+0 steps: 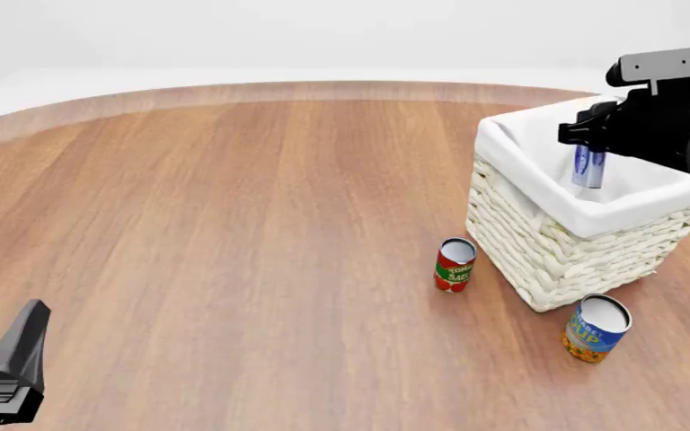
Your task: Pick up the alphabet soup and the cream cheese box, and put them in the basket.
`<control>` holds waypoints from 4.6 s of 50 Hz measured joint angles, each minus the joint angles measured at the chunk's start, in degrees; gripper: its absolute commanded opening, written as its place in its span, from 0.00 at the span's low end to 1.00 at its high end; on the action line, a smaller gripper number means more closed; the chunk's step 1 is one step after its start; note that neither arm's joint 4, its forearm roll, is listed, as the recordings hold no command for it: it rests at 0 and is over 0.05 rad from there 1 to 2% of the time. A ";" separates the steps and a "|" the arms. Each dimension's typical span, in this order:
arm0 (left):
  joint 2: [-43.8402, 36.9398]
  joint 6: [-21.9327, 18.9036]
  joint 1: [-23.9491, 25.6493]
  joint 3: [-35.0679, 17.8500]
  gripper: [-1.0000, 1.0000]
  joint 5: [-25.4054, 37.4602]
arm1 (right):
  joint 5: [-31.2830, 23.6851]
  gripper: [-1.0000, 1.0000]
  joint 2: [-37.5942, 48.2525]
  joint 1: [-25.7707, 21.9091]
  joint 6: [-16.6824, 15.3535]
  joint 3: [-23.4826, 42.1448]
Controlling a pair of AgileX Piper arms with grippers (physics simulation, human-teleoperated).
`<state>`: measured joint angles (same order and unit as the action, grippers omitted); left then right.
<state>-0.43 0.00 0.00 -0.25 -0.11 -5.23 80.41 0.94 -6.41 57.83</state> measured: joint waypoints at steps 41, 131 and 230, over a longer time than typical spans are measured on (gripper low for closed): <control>0.00 0.00 0.00 0.00 1.00 0.00 | 2.65 0.00 6.40 2.04 -0.31 1.23; 0.00 0.00 0.00 0.00 1.00 0.00 | -2.57 1.00 -7.37 -1.17 1.39 -2.57; 0.00 0.00 0.00 0.00 1.00 0.00 | -11.13 1.00 -22.57 -2.04 1.28 -8.38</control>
<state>-0.43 0.00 0.00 -0.25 -0.11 -16.36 57.83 -1.10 -5.14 49.45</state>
